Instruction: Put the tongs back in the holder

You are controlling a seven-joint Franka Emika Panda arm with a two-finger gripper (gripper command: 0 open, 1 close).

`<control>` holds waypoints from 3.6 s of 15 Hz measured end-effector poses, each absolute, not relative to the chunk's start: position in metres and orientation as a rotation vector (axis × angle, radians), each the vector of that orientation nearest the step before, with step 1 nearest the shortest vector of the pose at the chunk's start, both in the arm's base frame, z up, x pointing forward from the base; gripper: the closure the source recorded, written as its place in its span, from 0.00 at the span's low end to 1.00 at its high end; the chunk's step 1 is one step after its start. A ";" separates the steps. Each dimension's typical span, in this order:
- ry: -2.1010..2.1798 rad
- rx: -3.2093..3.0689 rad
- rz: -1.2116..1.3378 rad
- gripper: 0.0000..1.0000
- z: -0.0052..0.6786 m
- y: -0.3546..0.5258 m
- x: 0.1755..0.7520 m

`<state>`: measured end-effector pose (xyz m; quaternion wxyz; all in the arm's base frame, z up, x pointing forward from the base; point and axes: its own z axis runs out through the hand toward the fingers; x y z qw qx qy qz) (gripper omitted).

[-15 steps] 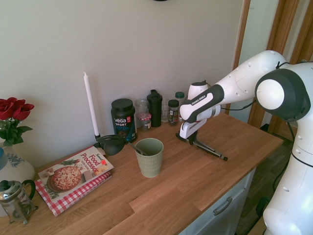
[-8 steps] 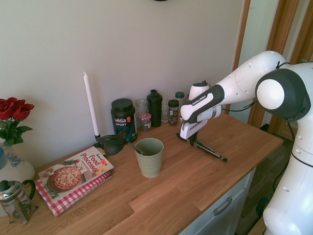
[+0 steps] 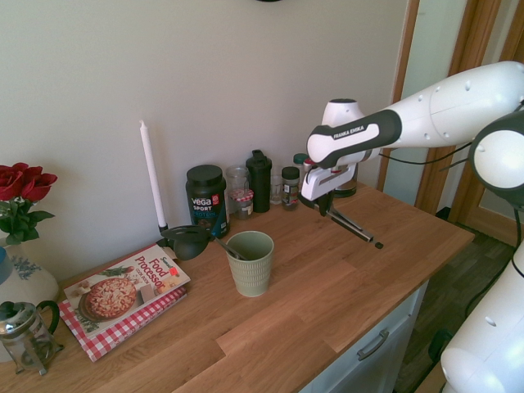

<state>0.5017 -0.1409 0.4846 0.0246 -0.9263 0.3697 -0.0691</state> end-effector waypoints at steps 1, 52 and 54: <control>1.139 -2.842 -0.264 1.00 0.505 -0.132 0.500; 1.032 -2.198 -1.556 1.00 0.451 0.180 0.467; 1.042 -2.240 -1.539 0.00 0.432 0.179 0.460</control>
